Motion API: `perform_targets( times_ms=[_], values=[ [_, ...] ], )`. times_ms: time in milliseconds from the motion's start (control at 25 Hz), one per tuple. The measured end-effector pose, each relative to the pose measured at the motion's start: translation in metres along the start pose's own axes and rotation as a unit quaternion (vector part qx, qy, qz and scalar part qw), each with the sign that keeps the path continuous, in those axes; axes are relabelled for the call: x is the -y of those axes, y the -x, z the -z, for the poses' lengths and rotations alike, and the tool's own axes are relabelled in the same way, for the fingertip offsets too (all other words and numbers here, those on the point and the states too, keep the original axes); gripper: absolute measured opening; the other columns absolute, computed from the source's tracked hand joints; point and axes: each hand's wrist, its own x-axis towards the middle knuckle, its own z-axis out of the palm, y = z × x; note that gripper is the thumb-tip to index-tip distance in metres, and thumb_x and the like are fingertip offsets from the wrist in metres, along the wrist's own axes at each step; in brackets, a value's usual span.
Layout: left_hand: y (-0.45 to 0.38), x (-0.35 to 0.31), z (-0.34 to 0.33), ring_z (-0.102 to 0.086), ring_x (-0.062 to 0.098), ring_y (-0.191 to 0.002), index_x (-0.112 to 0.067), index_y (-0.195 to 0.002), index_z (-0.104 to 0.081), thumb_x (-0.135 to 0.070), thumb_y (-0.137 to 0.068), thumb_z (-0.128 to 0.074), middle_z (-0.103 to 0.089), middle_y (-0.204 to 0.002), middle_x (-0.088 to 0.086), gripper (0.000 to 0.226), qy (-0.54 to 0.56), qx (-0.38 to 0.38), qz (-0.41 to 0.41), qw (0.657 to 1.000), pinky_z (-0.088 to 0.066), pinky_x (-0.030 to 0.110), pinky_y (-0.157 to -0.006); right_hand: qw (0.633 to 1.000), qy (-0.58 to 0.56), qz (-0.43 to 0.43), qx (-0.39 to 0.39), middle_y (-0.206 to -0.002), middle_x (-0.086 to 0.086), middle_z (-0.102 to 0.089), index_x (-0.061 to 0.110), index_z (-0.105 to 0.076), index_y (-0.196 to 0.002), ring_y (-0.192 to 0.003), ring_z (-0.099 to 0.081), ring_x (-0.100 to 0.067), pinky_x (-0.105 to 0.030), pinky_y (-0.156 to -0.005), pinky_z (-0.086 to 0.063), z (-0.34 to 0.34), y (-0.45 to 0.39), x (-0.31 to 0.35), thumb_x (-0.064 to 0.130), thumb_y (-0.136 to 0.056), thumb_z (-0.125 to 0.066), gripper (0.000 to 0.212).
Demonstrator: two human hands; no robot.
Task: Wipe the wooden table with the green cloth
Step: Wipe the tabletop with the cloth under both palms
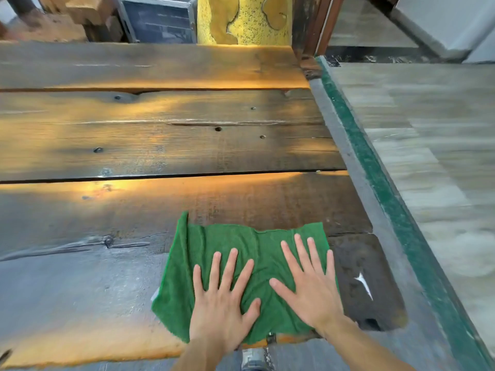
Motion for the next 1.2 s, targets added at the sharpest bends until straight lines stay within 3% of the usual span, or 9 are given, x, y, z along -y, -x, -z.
perform_targets(
  times_ms=[160, 400, 640, 760, 920, 1080, 1200],
  values=[
    [0.037, -0.023, -0.011, -0.037, 0.038, -0.146, -0.035, -0.149, -0.048, -0.067, -0.074, -0.055, -0.036, -0.162, 0.006, 0.082, 0.010, 0.021, 0.024, 0.999, -0.028, 0.075, -0.107, 0.999, -0.003, -0.020, 0.037, -0.168, -0.001, -0.020, 0.033, -0.023, -0.160, -0.153, -0.021, -0.030, -0.062, -0.115, -0.015, -0.006, 0.051, -0.004, 0.081, -0.092, -0.030, 0.084],
    [0.042, -0.043, -0.020, -0.039, 0.031, -0.141, -0.049, -0.144, -0.048, -0.071, -0.072, -0.051, -0.037, -0.160, 0.001, 0.075, 0.015, 0.039, 0.021, 0.999, -0.029, 0.075, -0.105, 0.994, -0.012, -0.076, 0.072, -0.163, -0.001, -0.033, 0.041, -0.036, -0.154, -0.148, -0.027, -0.028, -0.062, -0.112, -0.020, -0.004, 0.077, -0.030, 0.091, -0.081, -0.036, 0.088],
    [-0.020, -0.039, -0.001, -0.038, 0.035, -0.143, -0.049, -0.142, -0.052, -0.079, -0.062, -0.060, -0.044, -0.157, 0.005, 0.086, 0.002, 0.048, -0.033, 0.998, -0.022, 0.082, -0.102, 0.989, -0.022, -0.121, 0.078, -0.164, 0.001, -0.031, 0.044, -0.038, -0.152, -0.150, -0.026, -0.028, -0.070, -0.114, -0.019, 0.009, 0.038, -0.049, 0.091, -0.075, -0.041, 0.090],
    [-0.065, -0.039, 0.014, -0.039, 0.041, -0.144, -0.046, -0.145, -0.049, -0.079, -0.066, -0.059, -0.040, -0.160, 0.004, 0.087, 0.006, 0.054, -0.043, 0.998, -0.021, 0.083, -0.102, 0.991, -0.022, -0.110, 0.079, -0.166, 0.001, -0.026, 0.042, -0.033, -0.155, -0.153, -0.022, -0.030, -0.071, -0.114, -0.018, 0.015, 0.004, -0.064, 0.090, -0.076, -0.043, 0.093],
    [-0.140, -0.037, 0.028, -0.030, 0.040, -0.148, -0.044, -0.151, -0.040, -0.080, -0.079, -0.049, -0.030, -0.165, 0.003, 0.081, 0.005, 0.048, -0.033, 0.998, -0.018, 0.082, -0.105, 0.994, -0.019, -0.093, 0.057, -0.168, 0.003, -0.017, 0.044, -0.021, -0.158, -0.155, -0.012, -0.027, -0.068, -0.117, -0.013, 0.033, -0.073, -0.089, 0.091, -0.083, -0.031, 0.089],
    [-0.239, -0.035, 0.040, -0.023, 0.038, -0.151, -0.046, -0.154, -0.032, -0.078, -0.089, -0.035, -0.023, -0.167, 0.000, 0.073, -0.009, 0.024, -0.007, 1.000, -0.016, 0.081, -0.107, 0.993, -0.029, -0.114, 0.031, -0.164, 0.010, 0.026, 0.052, 0.019, -0.152, -0.150, 0.029, -0.019, -0.060, -0.120, 0.011, 0.054, -0.184, -0.116, 0.094, -0.081, -0.008, 0.087],
    [-0.326, -0.028, 0.053, -0.020, 0.035, -0.153, -0.048, -0.156, -0.025, -0.078, -0.093, -0.020, -0.018, -0.168, -0.003, 0.070, -0.027, -0.001, 0.010, 1.000, -0.015, 0.079, -0.109, 0.994, -0.027, -0.108, 0.000, -0.164, 0.007, 0.026, 0.049, 0.017, -0.154, -0.150, 0.030, -0.022, -0.059, -0.121, 0.012, 0.067, -0.266, -0.132, 0.093, -0.082, -0.004, 0.087]
  ],
)
